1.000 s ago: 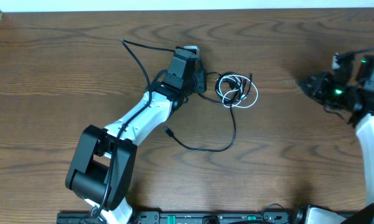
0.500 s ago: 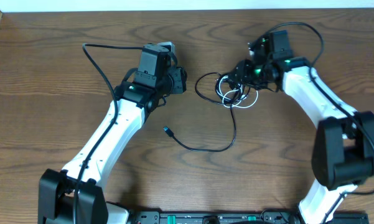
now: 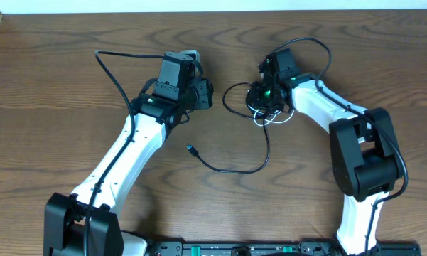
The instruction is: Untangle cables
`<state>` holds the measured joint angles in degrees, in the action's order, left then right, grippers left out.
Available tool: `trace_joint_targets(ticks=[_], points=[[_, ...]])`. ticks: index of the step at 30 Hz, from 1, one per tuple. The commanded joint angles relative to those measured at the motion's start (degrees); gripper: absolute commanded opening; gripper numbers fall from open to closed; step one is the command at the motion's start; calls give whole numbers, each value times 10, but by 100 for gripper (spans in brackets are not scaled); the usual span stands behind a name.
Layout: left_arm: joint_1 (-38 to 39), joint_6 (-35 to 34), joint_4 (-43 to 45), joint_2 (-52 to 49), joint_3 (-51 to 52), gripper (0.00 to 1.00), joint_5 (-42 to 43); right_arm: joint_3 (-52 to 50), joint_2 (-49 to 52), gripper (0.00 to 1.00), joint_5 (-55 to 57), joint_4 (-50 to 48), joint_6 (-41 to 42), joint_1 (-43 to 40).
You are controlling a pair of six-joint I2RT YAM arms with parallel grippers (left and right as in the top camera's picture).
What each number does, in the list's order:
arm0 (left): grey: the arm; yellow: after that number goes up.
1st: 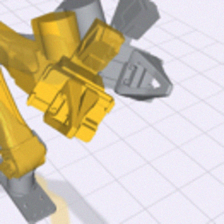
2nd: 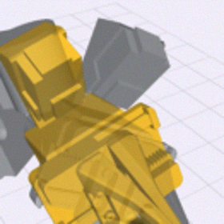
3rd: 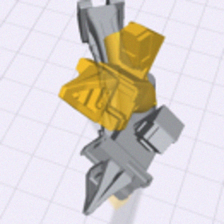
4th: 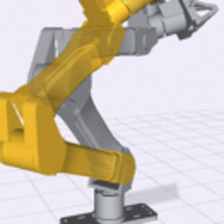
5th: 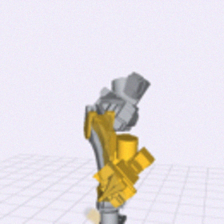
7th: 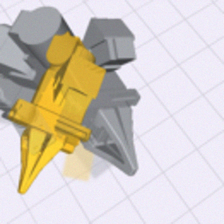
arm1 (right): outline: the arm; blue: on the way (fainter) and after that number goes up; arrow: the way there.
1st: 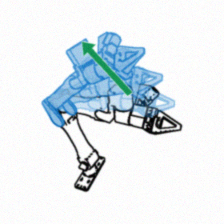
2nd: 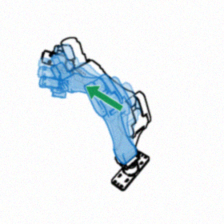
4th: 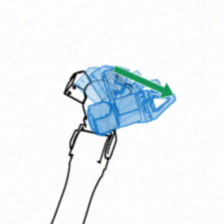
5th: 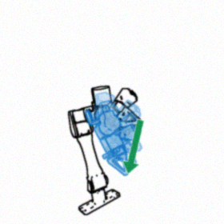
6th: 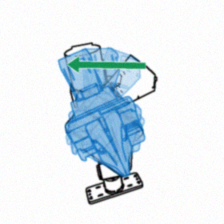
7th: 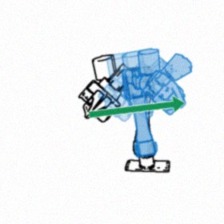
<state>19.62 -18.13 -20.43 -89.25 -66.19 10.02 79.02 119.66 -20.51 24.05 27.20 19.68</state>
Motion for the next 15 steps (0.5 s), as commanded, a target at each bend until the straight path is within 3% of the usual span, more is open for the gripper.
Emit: trace_joint_targets(ticks=[1,3,8,15], points=[[-1,5,-5,-2,-6,52,0,8,26,13,30,4,7,10],[0,5,-8,-2,-5,53,0,8,30,2,37,12,6,16],[0,5,-3,-2,-6,59,0,9,26,1,56,36,-17,29],[0,5,-3,-2,-6,59,43,12,-66,1,-156,78,-99,-3]])
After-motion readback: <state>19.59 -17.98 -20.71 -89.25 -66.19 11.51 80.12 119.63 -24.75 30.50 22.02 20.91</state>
